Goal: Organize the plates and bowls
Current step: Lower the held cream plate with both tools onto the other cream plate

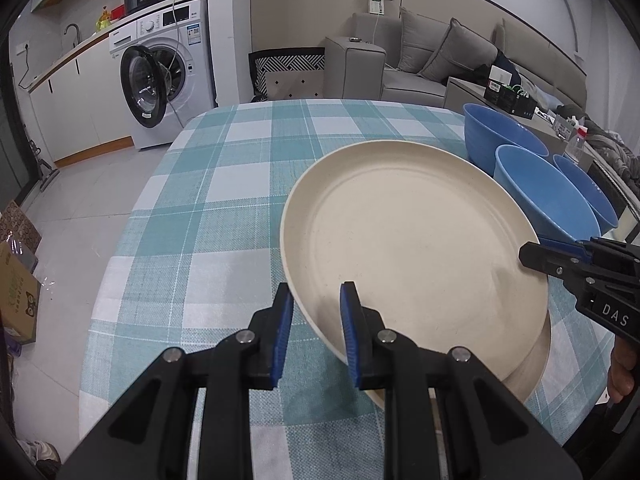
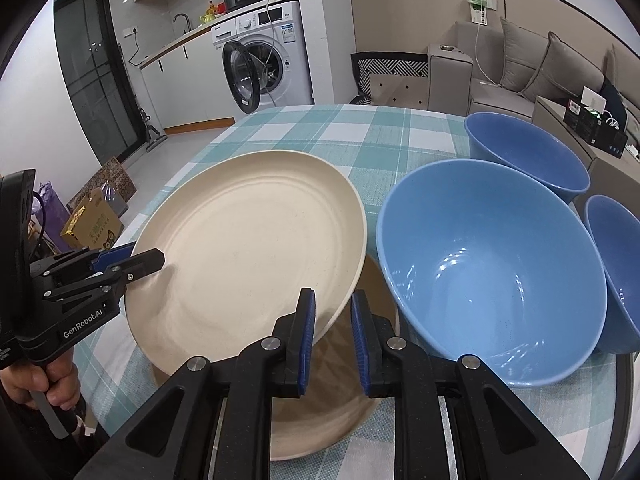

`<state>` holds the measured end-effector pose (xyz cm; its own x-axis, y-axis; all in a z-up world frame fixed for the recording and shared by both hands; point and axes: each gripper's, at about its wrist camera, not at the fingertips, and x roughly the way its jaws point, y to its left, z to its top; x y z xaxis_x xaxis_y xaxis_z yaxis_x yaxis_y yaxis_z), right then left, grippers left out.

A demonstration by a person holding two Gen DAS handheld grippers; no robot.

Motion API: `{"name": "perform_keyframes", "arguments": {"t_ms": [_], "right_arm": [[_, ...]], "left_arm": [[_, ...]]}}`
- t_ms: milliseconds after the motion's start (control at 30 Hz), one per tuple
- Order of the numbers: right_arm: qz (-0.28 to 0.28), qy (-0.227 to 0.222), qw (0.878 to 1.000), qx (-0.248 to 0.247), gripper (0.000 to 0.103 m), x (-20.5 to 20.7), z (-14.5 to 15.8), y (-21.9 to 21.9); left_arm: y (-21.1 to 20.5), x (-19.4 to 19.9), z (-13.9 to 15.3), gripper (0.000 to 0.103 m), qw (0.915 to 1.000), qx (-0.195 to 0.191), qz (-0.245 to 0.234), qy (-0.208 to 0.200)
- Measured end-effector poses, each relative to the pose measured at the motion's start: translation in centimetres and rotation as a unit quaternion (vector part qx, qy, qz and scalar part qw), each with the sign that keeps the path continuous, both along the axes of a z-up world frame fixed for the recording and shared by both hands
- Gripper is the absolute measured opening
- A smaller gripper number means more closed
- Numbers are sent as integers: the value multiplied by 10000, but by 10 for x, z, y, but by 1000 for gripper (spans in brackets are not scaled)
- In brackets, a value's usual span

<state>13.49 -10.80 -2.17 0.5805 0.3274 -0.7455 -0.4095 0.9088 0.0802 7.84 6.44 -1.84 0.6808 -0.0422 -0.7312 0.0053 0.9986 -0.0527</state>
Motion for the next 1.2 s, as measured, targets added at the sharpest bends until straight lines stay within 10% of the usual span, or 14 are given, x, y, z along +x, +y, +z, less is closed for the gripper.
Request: {"name": "perform_keyframes", "arguments": {"t_ms": [1200], "right_arm": [[-66, 181, 9998, -51, 20, -28, -10, -20]], "left_arm": [[-24, -11, -6, 24, 9981, 421, -423, 173]]}}
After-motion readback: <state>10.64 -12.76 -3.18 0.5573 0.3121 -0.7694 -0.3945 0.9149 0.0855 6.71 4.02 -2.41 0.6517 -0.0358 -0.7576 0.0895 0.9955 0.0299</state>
